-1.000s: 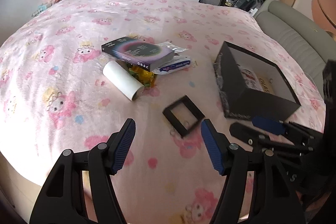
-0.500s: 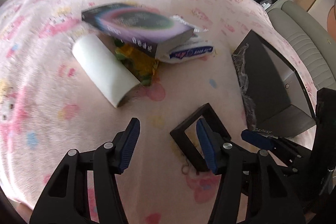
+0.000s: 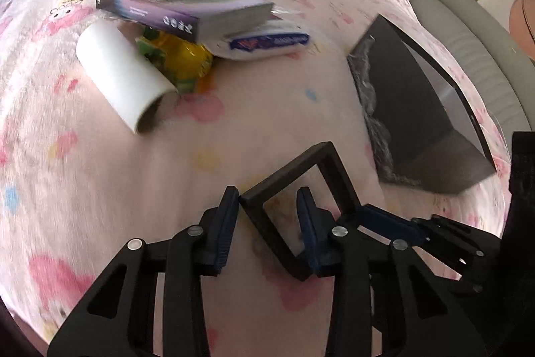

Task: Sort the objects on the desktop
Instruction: 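Grasp the small black square frame with the right tool, then lift the black frame and carry it with the right tool to the shoebox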

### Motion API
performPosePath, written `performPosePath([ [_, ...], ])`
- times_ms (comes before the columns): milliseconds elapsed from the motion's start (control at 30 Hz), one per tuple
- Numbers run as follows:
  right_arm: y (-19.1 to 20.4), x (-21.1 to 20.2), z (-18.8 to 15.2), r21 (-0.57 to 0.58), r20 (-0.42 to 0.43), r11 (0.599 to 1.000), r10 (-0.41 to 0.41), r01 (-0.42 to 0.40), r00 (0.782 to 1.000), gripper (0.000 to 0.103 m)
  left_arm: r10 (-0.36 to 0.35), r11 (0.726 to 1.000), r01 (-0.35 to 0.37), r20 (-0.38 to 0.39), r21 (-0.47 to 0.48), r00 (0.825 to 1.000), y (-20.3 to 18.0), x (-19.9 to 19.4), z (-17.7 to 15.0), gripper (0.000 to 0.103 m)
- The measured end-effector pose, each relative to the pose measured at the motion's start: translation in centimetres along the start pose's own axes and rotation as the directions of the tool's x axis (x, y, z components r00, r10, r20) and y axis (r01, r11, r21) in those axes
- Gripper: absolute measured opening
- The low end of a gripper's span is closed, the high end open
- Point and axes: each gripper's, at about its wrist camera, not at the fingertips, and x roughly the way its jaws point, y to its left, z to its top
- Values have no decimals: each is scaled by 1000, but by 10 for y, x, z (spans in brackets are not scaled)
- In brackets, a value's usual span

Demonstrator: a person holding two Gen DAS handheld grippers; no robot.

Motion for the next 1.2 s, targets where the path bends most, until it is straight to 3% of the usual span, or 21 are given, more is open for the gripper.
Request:
performPosePath([
  [133,-5,-26,-32,40,-21,999,35,-34,999,29,-30,999,31,-36,17,999,-13,-7,-28,36],
  [333,-22,-31,-73,101,-72,993,71,-64,995,29,-13,997,17,-62,69,998,-34,-4,-57,37],
  [433,-28,-40,-77,99,-72,995,16,-9,997,29,-7,998,11,-76,60,997,-33,-12,-58,37],
  [600,-30,-61,-70,50,20,998,-48,46,999,29,2,999,2,-80,54,997,-29,-23,-68,37],
  [667,-32,-52,-69,61,3,998,-21,21,1000,29,2,999,2,-84,54,996,-31,-21,-72,36],
  [767,-32,-32,-67,77,-37,996,41,-38,998,27,3,998,2,-78,66,997,-34,-15,-75,22],
  [1033,-26,-44,-85,73,-59,989,137,-132,989,24,11,997,-7,-54,72,998,-38,-13,-68,21],
  [1200,-35,-49,-83,106,-38,992,68,-64,997,24,7,997,-4,-45,75,999,-34,-20,-72,21],
])
